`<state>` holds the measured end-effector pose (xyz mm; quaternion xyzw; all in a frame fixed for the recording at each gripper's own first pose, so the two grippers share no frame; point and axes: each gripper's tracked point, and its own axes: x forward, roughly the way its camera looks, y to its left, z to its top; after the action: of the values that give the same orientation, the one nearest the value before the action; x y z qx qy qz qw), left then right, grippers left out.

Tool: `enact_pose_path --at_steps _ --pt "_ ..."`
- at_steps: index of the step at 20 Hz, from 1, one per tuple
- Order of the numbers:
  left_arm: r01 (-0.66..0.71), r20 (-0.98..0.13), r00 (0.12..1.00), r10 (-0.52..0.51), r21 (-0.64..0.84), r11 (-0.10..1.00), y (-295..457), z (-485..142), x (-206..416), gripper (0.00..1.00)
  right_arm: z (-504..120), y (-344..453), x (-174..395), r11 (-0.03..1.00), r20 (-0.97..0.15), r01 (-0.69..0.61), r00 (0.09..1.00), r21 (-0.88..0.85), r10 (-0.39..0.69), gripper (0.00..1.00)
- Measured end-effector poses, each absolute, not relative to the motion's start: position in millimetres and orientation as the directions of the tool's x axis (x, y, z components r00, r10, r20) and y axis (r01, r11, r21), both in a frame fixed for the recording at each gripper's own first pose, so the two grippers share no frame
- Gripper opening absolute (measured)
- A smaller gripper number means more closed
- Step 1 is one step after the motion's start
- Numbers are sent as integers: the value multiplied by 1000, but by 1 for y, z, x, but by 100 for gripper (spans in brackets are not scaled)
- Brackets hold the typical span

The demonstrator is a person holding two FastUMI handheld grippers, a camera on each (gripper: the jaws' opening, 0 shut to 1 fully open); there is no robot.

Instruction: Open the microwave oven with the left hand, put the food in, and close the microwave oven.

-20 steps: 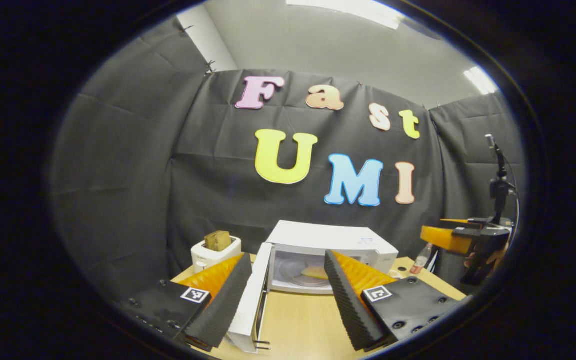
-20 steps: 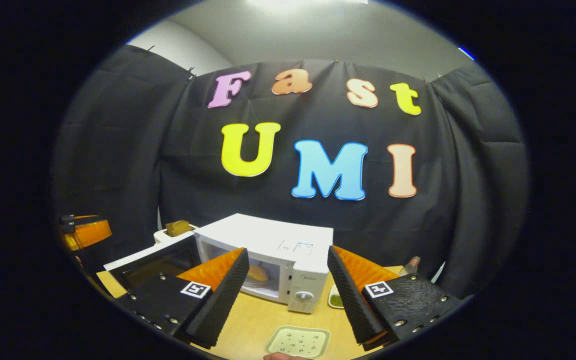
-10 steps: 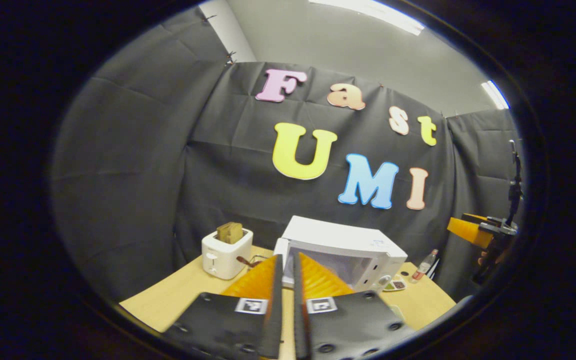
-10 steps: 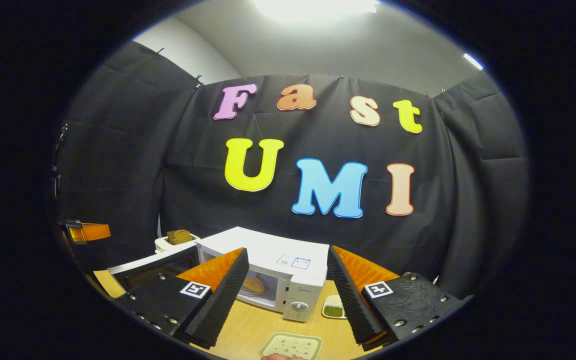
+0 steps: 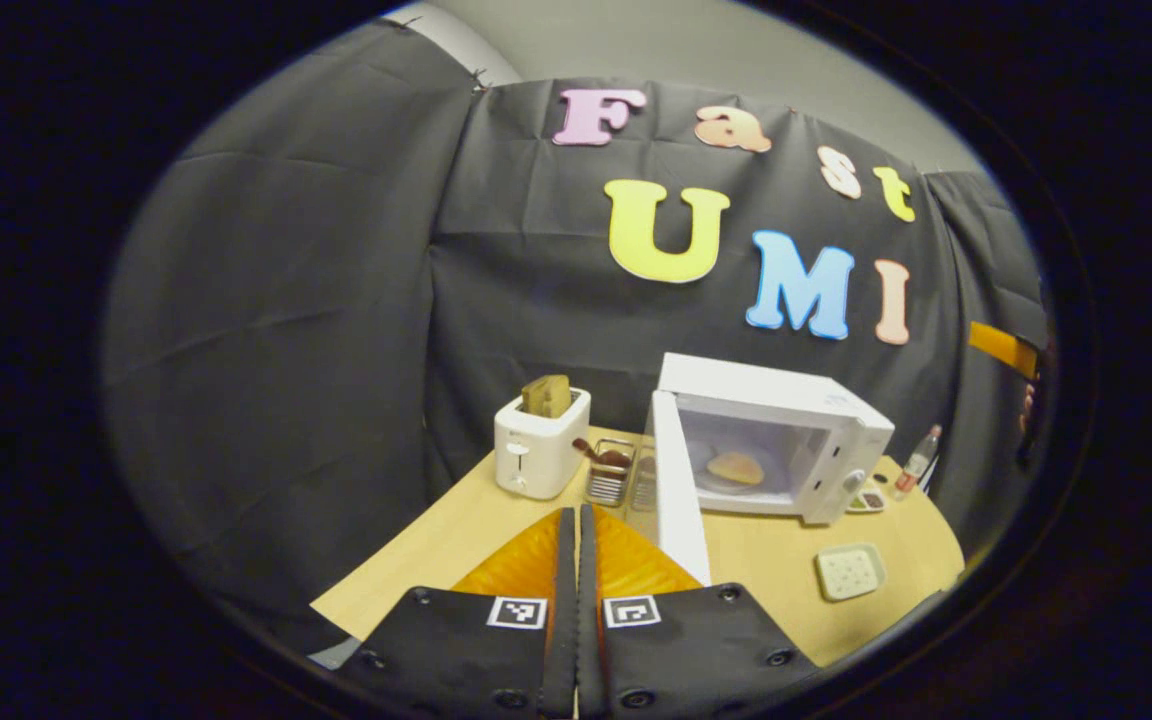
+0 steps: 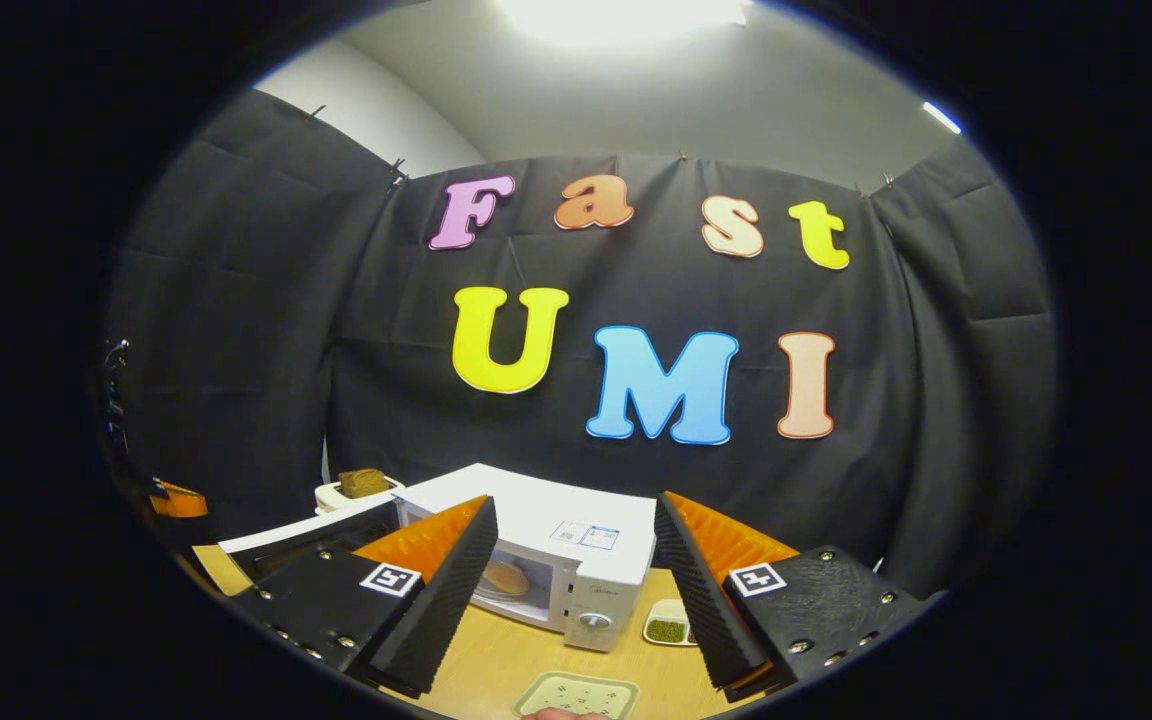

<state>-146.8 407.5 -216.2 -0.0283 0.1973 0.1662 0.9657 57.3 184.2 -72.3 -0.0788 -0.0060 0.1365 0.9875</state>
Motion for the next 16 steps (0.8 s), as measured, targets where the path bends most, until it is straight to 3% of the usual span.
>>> enact_pose_path --at_steps 8,16 --pt "-281 -488 839 240 -12 960 390 -261 -137 6 -44 154 66 972 39 -215 975 -95 219 96" --pt "-170 -511 849 133 -27 985 334 -266 -112 7 -36 138 67 975 57 -185 980 -122 193 96"
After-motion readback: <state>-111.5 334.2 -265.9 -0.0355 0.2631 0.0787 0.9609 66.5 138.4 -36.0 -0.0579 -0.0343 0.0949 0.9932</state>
